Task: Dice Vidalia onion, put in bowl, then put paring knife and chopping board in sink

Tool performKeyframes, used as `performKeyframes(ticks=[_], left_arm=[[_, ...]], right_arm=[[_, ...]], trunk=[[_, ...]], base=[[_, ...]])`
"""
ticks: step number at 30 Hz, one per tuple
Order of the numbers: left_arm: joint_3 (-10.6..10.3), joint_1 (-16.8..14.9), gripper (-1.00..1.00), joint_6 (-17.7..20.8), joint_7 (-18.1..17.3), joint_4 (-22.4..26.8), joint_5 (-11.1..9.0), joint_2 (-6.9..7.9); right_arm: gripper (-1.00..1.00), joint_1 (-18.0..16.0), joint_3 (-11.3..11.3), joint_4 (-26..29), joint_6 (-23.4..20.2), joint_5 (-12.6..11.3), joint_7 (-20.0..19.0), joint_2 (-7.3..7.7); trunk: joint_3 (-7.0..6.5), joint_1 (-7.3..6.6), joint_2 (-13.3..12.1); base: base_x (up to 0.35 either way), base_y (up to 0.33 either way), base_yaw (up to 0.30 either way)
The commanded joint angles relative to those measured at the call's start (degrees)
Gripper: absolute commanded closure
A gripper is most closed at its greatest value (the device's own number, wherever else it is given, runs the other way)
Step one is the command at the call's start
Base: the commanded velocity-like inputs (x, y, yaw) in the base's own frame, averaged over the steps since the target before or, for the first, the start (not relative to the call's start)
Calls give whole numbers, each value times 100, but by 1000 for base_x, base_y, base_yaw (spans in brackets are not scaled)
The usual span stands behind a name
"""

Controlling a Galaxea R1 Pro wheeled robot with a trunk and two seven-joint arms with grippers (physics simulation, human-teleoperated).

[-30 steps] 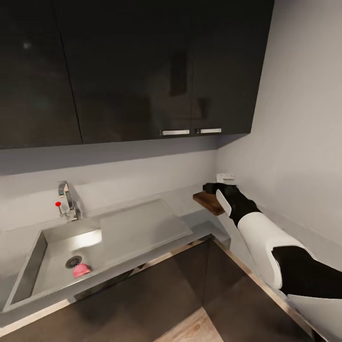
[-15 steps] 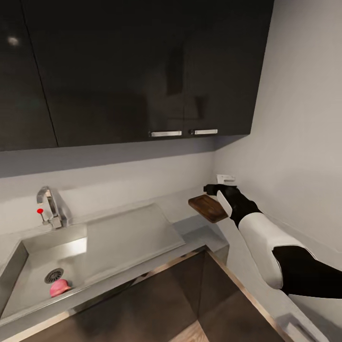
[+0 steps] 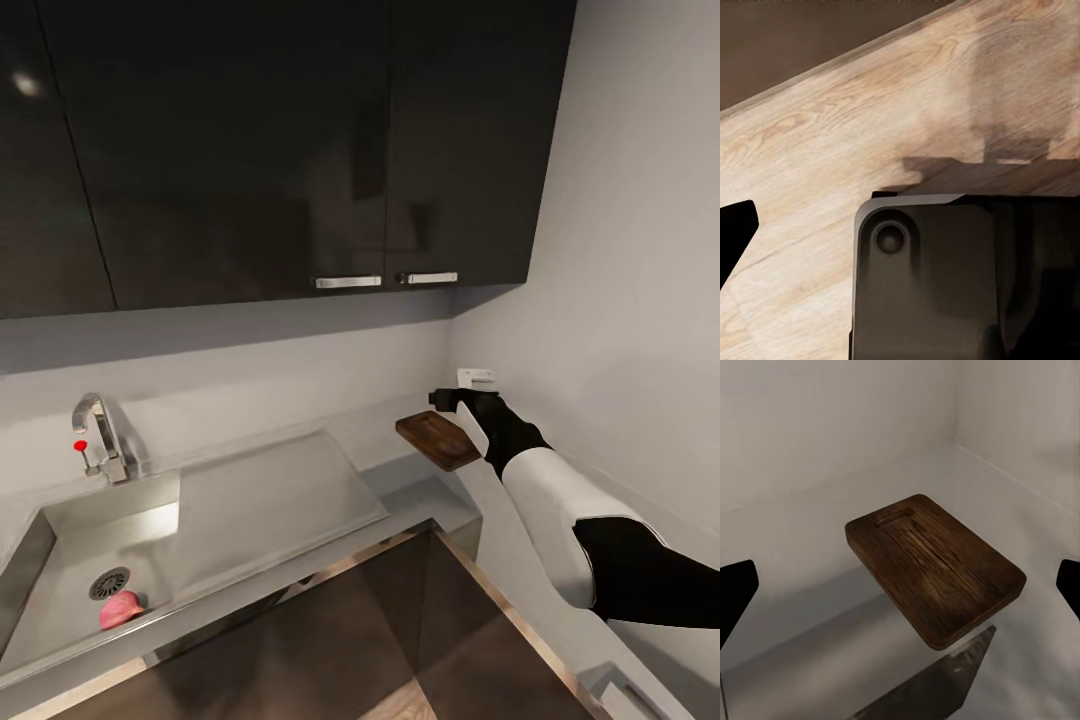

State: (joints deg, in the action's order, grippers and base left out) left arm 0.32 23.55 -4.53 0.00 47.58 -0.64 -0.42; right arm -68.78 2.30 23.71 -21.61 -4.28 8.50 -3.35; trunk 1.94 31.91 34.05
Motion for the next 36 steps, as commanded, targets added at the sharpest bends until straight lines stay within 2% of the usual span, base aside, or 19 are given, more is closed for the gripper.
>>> performKeyframes(ticks=[1,8,26,29,32,36], left_arm=[[3,1,-100,-9,0,6,-7,-2],[3,1,-100,-6,6,6,-7,-2],[3,1,-100,-4,0,-156,-7,-2],[-5,1,-100,-4,0,-417,-7,-31],[-8,1,-100,-11,0,-879,-3,-145],[-12,1,-100,-13,0,-1235,-6,-179]], right_arm=[[-100,-4,25,7,-28,-46,38,1],[-100,-4,25,3,-28,-47,53,3],[-100,-4,25,10,-28,-47,55,1],[-100,-4,25,9,-28,-47,56,1],[-100,-4,25,9,-28,-47,56,1],[-100,-4,25,5,-28,-47,56,1]], trunk=[[10,3,9],[10,3,9],[10,3,9],[10,3,9],[10,3,9],[10,3,9]], base=[[0,0,0],[68,0,0],[332,0,0],[327,0,0],[213,0,0],[70,0,0]])
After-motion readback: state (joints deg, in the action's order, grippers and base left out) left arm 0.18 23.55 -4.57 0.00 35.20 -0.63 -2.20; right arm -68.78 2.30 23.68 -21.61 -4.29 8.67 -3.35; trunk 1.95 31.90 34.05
